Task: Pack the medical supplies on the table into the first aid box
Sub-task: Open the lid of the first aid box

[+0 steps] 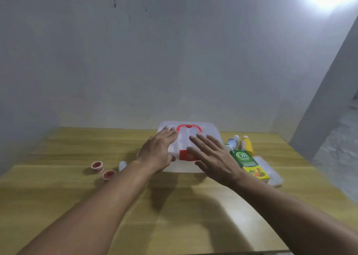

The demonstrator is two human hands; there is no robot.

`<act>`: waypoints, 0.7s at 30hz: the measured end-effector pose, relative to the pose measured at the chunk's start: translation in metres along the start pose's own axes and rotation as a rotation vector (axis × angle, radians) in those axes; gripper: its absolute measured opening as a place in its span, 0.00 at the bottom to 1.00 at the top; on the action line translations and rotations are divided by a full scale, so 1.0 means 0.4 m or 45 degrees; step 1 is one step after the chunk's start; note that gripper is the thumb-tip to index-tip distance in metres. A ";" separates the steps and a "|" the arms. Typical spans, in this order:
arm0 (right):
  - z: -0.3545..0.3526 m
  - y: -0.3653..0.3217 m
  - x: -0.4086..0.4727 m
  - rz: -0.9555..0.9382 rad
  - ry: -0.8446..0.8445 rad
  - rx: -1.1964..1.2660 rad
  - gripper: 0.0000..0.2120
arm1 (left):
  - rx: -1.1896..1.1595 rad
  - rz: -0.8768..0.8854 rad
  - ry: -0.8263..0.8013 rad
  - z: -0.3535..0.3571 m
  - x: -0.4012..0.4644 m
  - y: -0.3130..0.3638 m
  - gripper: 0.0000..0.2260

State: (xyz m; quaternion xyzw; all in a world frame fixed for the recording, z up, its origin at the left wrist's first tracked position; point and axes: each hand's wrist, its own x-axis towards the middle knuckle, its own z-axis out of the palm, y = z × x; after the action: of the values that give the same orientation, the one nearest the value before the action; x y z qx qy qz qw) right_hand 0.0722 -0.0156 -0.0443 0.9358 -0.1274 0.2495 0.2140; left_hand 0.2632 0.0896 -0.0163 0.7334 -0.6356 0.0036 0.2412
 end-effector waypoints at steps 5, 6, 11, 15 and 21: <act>0.053 0.007 -0.019 -0.040 0.192 0.008 0.19 | -0.012 0.021 0.023 0.011 0.003 -0.012 0.37; 0.058 0.008 -0.017 -0.044 0.238 0.006 0.18 | -0.012 0.028 0.030 0.012 0.006 -0.013 0.37; 0.066 0.007 0.002 -0.091 0.430 -0.062 0.11 | -0.018 0.030 0.040 0.010 0.015 -0.012 0.37; 0.072 0.007 0.014 -0.160 0.547 -0.183 0.09 | -0.006 0.008 0.025 0.007 0.011 -0.008 0.38; 0.069 0.000 0.024 -0.155 0.536 -0.282 0.07 | 0.029 -0.009 0.001 0.003 0.016 -0.005 0.38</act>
State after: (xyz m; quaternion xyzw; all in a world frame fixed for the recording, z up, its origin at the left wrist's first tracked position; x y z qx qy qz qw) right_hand 0.0917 -0.0295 -0.0609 0.8400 -0.0498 0.4101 0.3518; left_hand 0.2659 0.0834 -0.0159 0.7383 -0.6328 0.0103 0.2331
